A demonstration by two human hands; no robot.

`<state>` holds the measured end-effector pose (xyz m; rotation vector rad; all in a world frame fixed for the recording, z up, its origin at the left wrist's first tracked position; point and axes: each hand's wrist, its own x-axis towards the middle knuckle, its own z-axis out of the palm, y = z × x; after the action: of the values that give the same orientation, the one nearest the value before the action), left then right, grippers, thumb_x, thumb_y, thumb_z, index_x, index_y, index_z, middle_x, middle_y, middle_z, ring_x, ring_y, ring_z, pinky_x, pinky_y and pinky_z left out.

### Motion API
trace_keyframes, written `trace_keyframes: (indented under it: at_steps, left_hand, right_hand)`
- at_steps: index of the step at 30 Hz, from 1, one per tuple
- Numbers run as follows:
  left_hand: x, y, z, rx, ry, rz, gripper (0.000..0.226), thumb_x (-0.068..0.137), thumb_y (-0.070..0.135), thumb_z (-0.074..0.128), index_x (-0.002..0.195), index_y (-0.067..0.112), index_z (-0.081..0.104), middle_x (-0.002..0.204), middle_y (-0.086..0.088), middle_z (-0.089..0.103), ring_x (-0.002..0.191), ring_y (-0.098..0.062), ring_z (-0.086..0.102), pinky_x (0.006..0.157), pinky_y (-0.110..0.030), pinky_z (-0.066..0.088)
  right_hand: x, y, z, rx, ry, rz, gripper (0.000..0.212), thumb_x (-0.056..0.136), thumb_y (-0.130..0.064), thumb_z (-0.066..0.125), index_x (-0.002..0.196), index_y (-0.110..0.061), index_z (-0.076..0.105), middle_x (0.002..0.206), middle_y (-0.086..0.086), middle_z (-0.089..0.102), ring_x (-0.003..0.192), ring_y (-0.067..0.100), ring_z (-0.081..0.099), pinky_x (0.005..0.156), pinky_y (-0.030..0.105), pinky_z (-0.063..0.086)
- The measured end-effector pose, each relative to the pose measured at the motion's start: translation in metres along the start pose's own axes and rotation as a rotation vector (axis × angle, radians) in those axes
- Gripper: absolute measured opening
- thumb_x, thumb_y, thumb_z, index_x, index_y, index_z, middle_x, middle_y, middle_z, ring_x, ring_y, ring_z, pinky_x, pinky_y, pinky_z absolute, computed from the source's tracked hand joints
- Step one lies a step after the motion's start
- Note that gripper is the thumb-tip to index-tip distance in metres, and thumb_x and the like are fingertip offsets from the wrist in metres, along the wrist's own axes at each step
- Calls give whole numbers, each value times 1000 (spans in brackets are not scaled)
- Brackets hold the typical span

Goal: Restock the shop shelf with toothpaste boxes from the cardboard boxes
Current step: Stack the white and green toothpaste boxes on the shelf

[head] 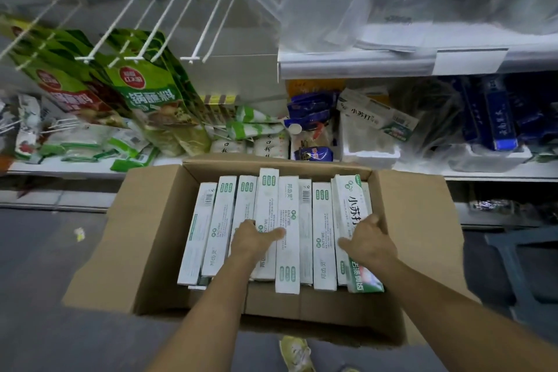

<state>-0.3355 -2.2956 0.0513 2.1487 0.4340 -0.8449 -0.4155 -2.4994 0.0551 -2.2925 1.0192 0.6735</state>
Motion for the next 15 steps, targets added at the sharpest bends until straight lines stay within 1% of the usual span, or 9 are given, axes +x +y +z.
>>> trace_keyframes:
  at_steps: [2, 3, 5, 6, 9, 10, 12, 14, 15]
  left_hand:
    - [4, 4, 0, -64, -14, -69, 63, 72, 34, 84, 120, 5, 54, 121, -7, 63, 99, -23, 59, 86, -33, 51]
    - [1, 8, 1, -90, -26, -92, 68, 72, 32, 84, 123, 3, 50, 123, -9, 61, 102, -25, 58, 88, -34, 50]
    - [1, 11, 0, -121, -63, -145, 81, 70, 32, 86, 132, 1, 43, 129, -11, 56, 111, -28, 56, 91, -36, 48]
    - [1, 12, 0, -138, -78, -162, 82, 69, 31, 86, 133, 1, 44, 131, -11, 56, 112, -28, 55, 91, -36, 48]
    - [-4, 5, -2, -220, -85, -143, 63, 75, 24, 83, 121, -2, 50, 119, -5, 60, 101, -22, 56, 86, -34, 46]
    - [-4, -1, -3, -256, -76, -141, 64, 75, 24, 83, 123, -2, 50, 115, -6, 61, 100, -22, 58, 87, -35, 48]
    - [-6, -10, -4, -279, -44, -107, 62, 74, 26, 83, 121, 1, 51, 109, -6, 61, 95, -22, 60, 81, -34, 51]
    - [-7, -16, -3, -248, 16, -33, 51, 76, 28, 82, 113, 9, 52, 109, -4, 61, 89, -18, 59, 70, -27, 50]
    - [-9, -16, -1, -210, 54, 16, 49, 76, 28, 82, 113, 11, 54, 112, -4, 63, 88, -16, 60, 69, -27, 50]
  right_hand:
    - [-2, -1, 2, 21, 24, 6, 61, 85, -35, 65, 118, -7, 23, 114, 6, 58, 103, 26, 62, 72, 34, 45]
    - [-3, -2, 2, 14, 24, 4, 61, 85, -36, 65, 119, -7, 22, 113, 5, 58, 102, 25, 62, 70, 33, 43]
    - [-7, -2, 1, -6, 17, -9, 63, 84, -37, 65, 119, -7, 22, 112, 5, 58, 103, 26, 61, 71, 31, 42]
    - [-9, -3, 0, -10, 10, -20, 62, 84, -37, 65, 119, -7, 23, 111, 5, 58, 102, 26, 61, 71, 30, 42]
    - [-12, -1, 0, 5, -16, -38, 65, 84, -39, 63, 126, -6, 25, 106, 3, 57, 102, 26, 60, 76, 30, 45]
    - [-14, 0, 0, 39, -31, -42, 69, 83, -40, 64, 129, -6, 25, 107, 1, 58, 101, 25, 61, 79, 32, 48]
    - [-16, 2, 0, 111, -60, -44, 71, 81, -42, 65, 131, -8, 27, 113, 1, 60, 100, 23, 62, 84, 36, 52]
    - [-20, 6, 0, 146, -81, -48, 71, 78, -44, 67, 128, -9, 30, 113, 1, 61, 99, 23, 62, 85, 40, 53]
    - [-21, 7, 1, 162, -84, -54, 70, 78, -44, 68, 125, -9, 31, 113, 2, 61, 99, 23, 62, 85, 40, 53]
